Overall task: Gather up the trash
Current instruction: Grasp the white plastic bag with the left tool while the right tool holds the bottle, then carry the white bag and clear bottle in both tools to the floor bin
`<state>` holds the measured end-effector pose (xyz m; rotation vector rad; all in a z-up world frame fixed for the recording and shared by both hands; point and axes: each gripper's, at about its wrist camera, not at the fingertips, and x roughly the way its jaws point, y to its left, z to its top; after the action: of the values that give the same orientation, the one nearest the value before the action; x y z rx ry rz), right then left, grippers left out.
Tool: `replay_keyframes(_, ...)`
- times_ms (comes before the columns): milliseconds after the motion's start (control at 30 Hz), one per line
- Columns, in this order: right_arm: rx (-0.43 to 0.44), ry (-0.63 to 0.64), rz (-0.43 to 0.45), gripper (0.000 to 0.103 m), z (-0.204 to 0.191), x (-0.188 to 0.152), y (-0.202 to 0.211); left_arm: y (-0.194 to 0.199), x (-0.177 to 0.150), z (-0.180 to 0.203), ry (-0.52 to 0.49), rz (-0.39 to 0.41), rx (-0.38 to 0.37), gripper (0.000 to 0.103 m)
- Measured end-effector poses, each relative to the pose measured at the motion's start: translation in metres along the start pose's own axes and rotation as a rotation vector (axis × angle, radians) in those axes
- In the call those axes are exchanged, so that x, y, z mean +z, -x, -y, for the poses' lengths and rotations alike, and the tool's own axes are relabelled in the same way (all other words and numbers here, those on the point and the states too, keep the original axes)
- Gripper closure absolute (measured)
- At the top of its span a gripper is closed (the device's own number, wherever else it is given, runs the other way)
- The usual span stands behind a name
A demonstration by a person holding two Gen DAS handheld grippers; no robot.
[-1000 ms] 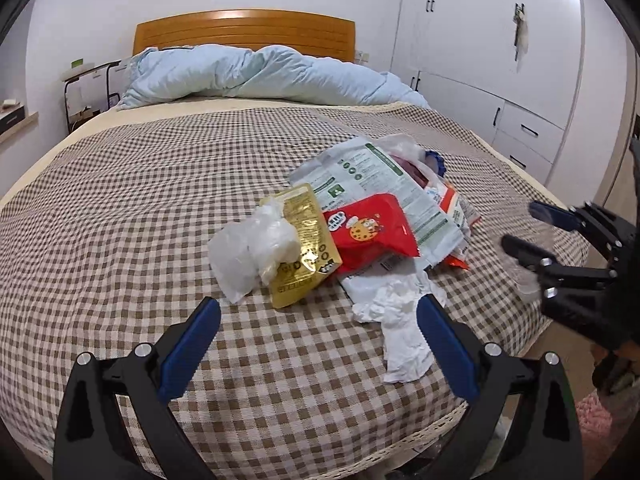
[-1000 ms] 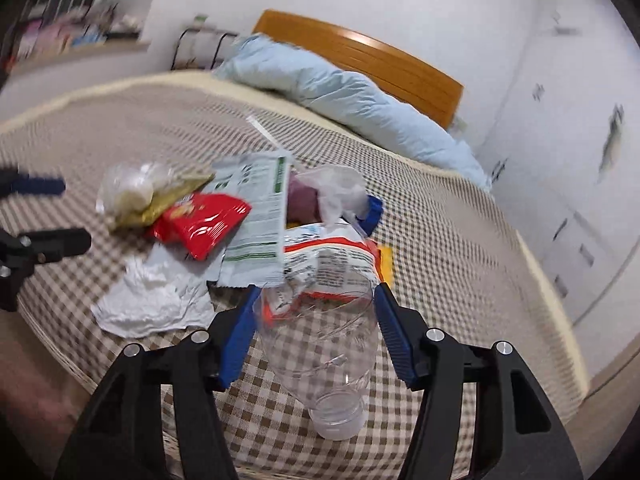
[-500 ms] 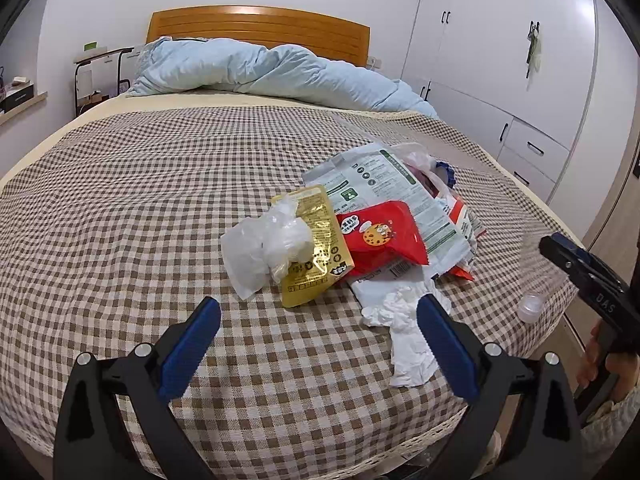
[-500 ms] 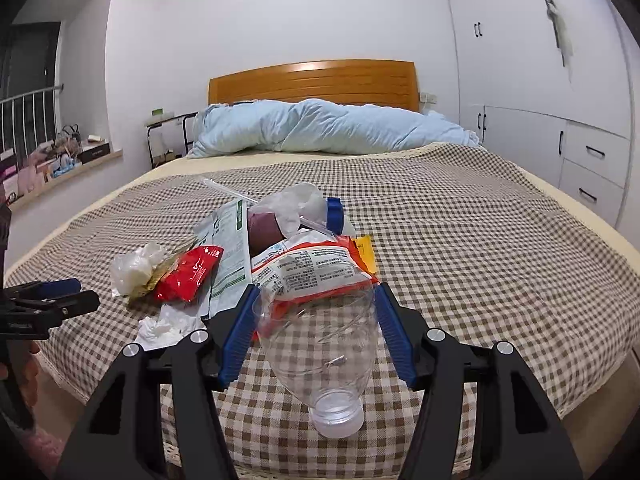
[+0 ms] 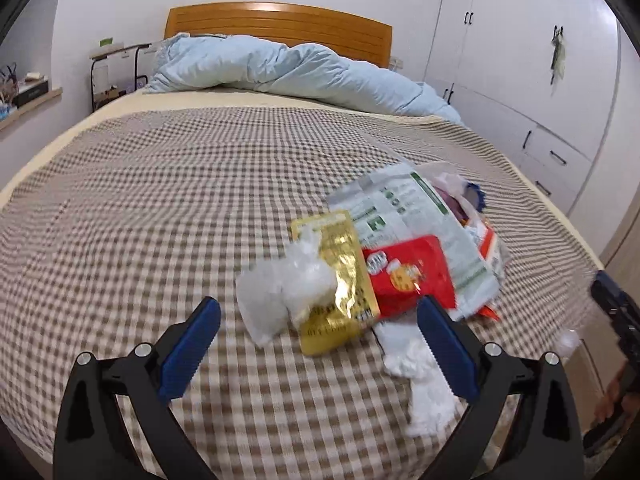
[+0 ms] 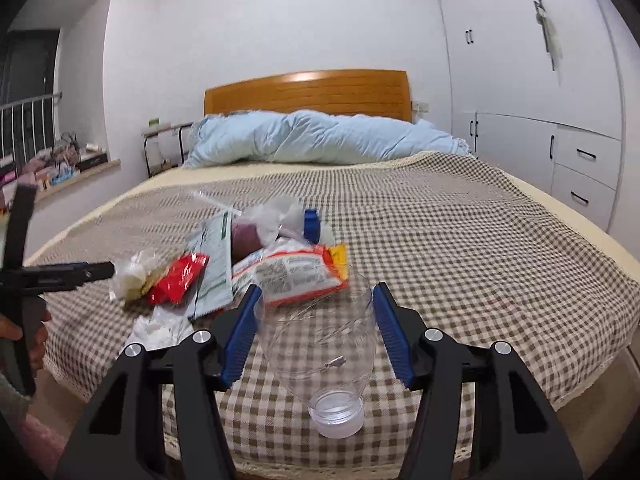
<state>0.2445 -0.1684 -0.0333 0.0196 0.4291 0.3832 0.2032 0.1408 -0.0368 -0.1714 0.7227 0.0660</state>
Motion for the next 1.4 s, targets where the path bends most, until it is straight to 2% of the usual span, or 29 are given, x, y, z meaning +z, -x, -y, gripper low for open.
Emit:
replay_keyframes(167, 0.040, -0.079, 0.042, 0.047, 0.016, -0.001, 0.003, -0.020, 0.008, -0.002, 0.019, -0.016, 0.027, 0.008)
replay_keyframes(300, 0.071, -0.139, 0.051, 0.047, 0.021, -0.005, -0.003, -0.036, 0.008, -0.002, 0.023, -0.035, 0.075, 0.016)
replay_keyframes(400, 0.083, -0.149, 0.043, 0.047, 0.020, -0.005, -0.007, -0.043, 0.008, -0.003, 0.030, -0.054, 0.095, 0.032)
replay_keyframes(467, 0.091, -0.146, 0.044, 0.047, 0.018, -0.005, -0.007, -0.046, 0.008, -0.005, 0.045, -0.072, 0.110, 0.048)
replay_keyframes(500, 0.095, -0.143, 0.044, 0.047, 0.017, -0.005, -0.006, -0.047, 0.008, -0.007, 0.058, -0.077, 0.107, 0.051)
replay_keyframes(567, 0.098, -0.132, 0.043, 0.047, 0.014, -0.006, -0.006, -0.043, 0.009, -0.007, 0.064, -0.066, 0.094, 0.068)
replay_keyframes(633, 0.103, -0.126, 0.042, 0.047, 0.011, -0.007, -0.006, -0.039, 0.009, -0.004, 0.041, -0.054, 0.100, 0.073)
replay_keyframes(867, 0.108, -0.124, 0.036, 0.047, 0.008, -0.009, -0.007, -0.033, 0.004, 0.008, -0.026, -0.032, 0.113, 0.077)
replay_keyframes(1167, 0.108, -0.097, 0.047, 0.047, -0.001, -0.010, -0.004, -0.012, 0.007, 0.009, -0.039, 0.053, 0.118, 0.077)
replay_keyframes(1400, 0.103, -0.082, 0.060, 0.047, -0.006, -0.010, 0.002, 0.001, 0.006, 0.010, -0.054, 0.076, 0.109, 0.077)
